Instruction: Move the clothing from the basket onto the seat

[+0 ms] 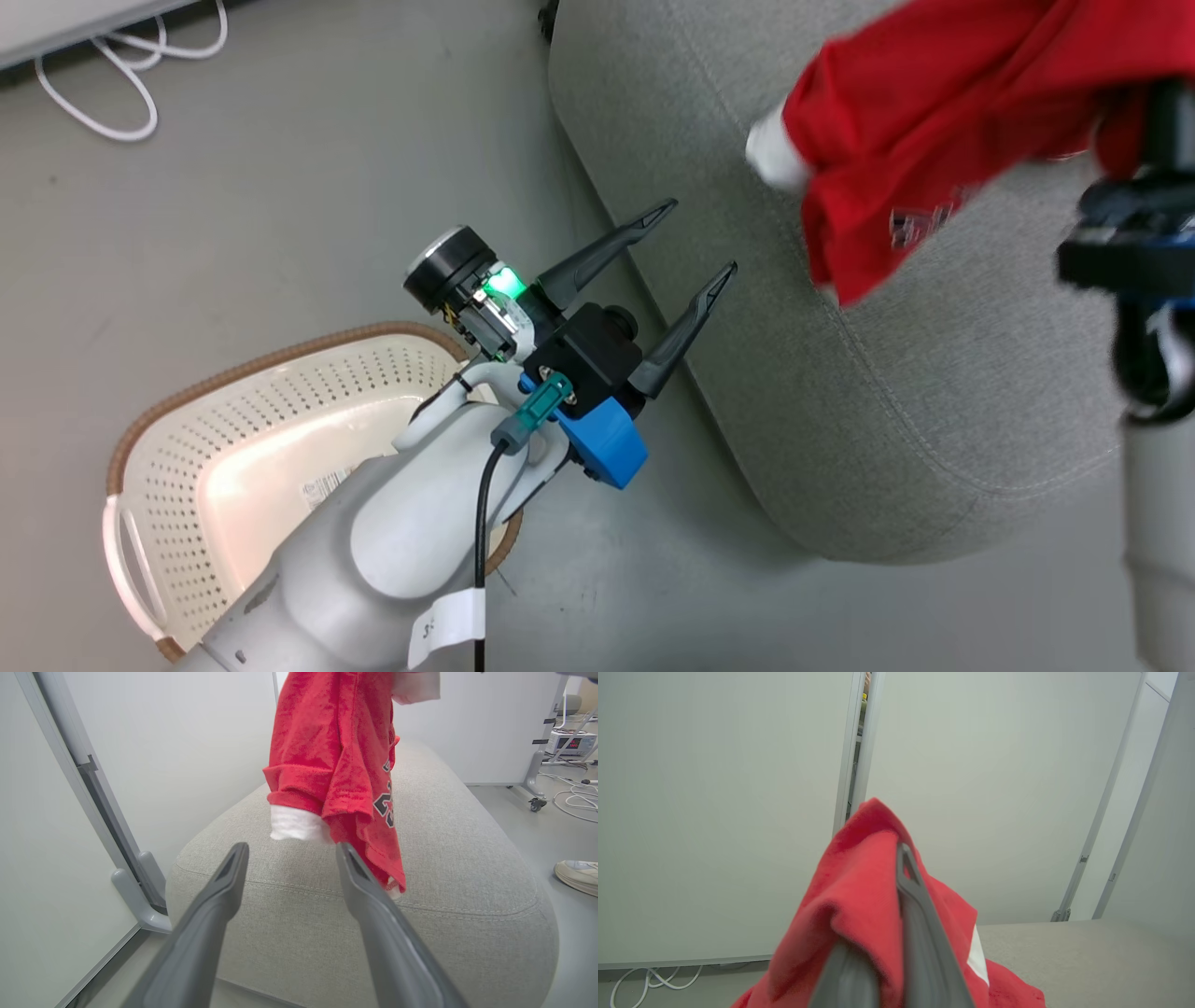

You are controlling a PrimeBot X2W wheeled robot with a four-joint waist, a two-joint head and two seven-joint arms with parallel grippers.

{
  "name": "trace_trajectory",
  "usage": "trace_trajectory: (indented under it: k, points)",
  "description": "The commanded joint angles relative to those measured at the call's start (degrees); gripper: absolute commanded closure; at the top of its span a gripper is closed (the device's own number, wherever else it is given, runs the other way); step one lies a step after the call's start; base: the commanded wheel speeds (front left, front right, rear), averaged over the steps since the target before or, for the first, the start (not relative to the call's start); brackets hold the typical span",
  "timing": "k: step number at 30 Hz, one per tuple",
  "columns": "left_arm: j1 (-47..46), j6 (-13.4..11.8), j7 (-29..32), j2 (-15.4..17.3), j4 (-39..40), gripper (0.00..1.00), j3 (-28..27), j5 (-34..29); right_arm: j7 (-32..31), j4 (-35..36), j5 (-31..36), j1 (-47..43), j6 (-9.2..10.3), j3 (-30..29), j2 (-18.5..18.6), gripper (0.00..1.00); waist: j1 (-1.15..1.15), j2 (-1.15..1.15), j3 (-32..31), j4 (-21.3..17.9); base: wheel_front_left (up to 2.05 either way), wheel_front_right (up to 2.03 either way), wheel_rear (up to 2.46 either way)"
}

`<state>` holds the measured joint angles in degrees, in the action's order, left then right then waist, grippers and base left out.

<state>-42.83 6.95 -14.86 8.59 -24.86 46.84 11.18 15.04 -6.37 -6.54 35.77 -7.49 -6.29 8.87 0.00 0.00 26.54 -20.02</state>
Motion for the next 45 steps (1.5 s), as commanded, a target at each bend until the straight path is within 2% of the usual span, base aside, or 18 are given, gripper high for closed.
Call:
trace_trajectory:
  k: [1, 5, 10, 19, 24, 27, 39, 40, 42, 45]
  points:
    - [-0.8, -0.1, 0.0, 0.5, 0.1, 0.00, -0.2, -0.3, 0.2, -0.1, -0.2, 2.0, -0.01, -0.6, 1.0, 1.00, 0.00, 0.00, 2.0, 0.3, 0.00, 0.00, 0.00]
    - [-2.8, 0.0, 0.9, 1.3, 0.9, 0.00, 0.0, -0.8, 0.2, -0.7, 0.2, 9.8, -0.01, -4.4, 4.7, 1.00, 0.00, 0.00, 6.0, 1.0, 0.00, 0.00, 0.00]
    - [-4.9, -0.1, 1.9, 2.2, 2.3, 0.00, 0.2, -1.5, 0.2, -2.5, -0.5, 17.4, -0.01, -12.3, 9.4, 1.00, 0.00, 0.00, 10.5, 1.8, 0.00, 0.00, 0.00]
    - [-8.1, -0.3, 3.5, 3.7, 5.5, 0.00, 0.6, -2.6, 0.2, -11.0, 0.8, 20.7, -0.01, -21.6, 17.0, 1.00, 0.00, 0.00, 16.9, 3.1, 0.00, 0.00, 0.00]
    - [-8.8, -0.6, 4.1, 4.7, 6.8, 0.00, 0.6, -2.7, 0.2, -18.5, 2.5, 18.8, -0.01, -22.8, 17.7, 1.00, 0.00, 0.00, 18.8, 3.1, 0.00, 0.00, 0.00]
    - [-8.8, -0.7, 4.5, 5.2, 7.4, 0.00, 0.6, -2.6, 0.2, -22.3, 3.4, 17.9, -0.01, -23.4, 16.9, 1.00, 0.00, 0.00, 19.6, 3.0, 0.00, 0.00, 0.00]
    - [-7.8, -1.2, 5.5, 6.5, 8.7, 0.00, 1.1, -2.0, 0.2, -30.3, 6.3, 16.8, -0.01, -23.2, 12.5, 1.00, 0.00, 0.00, 20.5, 2.5, 0.00, 0.00, 0.00]
    - [-7.8, -1.3, 5.5, 6.6, 8.7, 0.00, 1.1, -2.0, 0.2, -30.6, 6.5, 16.9, -0.01, -23.1, 12.3, 0.85, 0.00, 0.00, 20.4, 2.5, 0.00, 0.00, 0.00]
    - [-7.8, -1.4, 5.5, 6.6, 8.6, 0.00, 1.2, -1.8, 0.2, -29.9, 6.4, 16.7, -0.01, -23.4, 11.9, 0.00, 0.00, 0.00, 20.1, 2.4, 0.00, 0.00, 0.00]
    - [-7.6, -1.6, 5.0, 6.4, 8.2, 0.00, 1.3, -1.6, 0.2, -28.3, 6.4, 14.4, -0.01, -23.6, 11.1, 0.00, 0.00, 0.00, 19.2, 2.4, 0.00, 0.00, 0.00]
